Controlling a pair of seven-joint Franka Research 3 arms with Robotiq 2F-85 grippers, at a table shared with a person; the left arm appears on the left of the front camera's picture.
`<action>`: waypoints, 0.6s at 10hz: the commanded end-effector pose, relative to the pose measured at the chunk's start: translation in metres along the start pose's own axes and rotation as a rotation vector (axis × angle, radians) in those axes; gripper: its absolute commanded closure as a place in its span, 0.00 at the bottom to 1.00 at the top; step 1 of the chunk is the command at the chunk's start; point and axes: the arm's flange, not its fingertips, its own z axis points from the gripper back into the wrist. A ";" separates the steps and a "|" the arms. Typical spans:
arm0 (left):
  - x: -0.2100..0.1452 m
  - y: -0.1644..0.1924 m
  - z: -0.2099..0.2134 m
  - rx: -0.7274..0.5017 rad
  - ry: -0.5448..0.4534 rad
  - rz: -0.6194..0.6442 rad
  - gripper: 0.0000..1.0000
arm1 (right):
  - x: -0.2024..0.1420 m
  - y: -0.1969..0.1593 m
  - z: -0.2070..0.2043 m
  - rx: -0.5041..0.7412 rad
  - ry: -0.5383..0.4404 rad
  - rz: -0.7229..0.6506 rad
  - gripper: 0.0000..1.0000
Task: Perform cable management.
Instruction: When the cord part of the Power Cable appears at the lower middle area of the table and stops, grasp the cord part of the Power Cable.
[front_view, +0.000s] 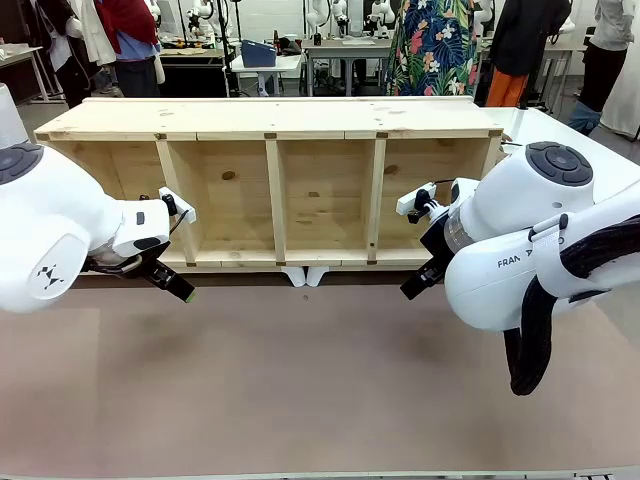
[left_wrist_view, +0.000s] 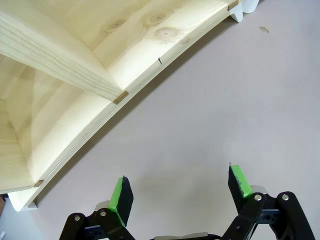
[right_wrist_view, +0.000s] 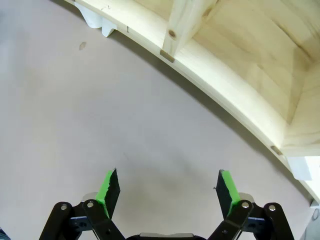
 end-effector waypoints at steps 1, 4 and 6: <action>0.000 0.001 0.000 -0.001 -0.001 0.002 0.00 | 0.000 0.000 0.000 0.001 0.000 -0.003 0.00; 0.000 0.001 0.000 -0.001 -0.001 0.002 0.00 | 0.000 0.000 0.000 0.001 0.000 -0.003 0.00; 0.001 0.000 -0.001 0.016 0.015 0.007 0.00 | -0.002 0.001 0.004 -0.030 0.015 -0.009 0.00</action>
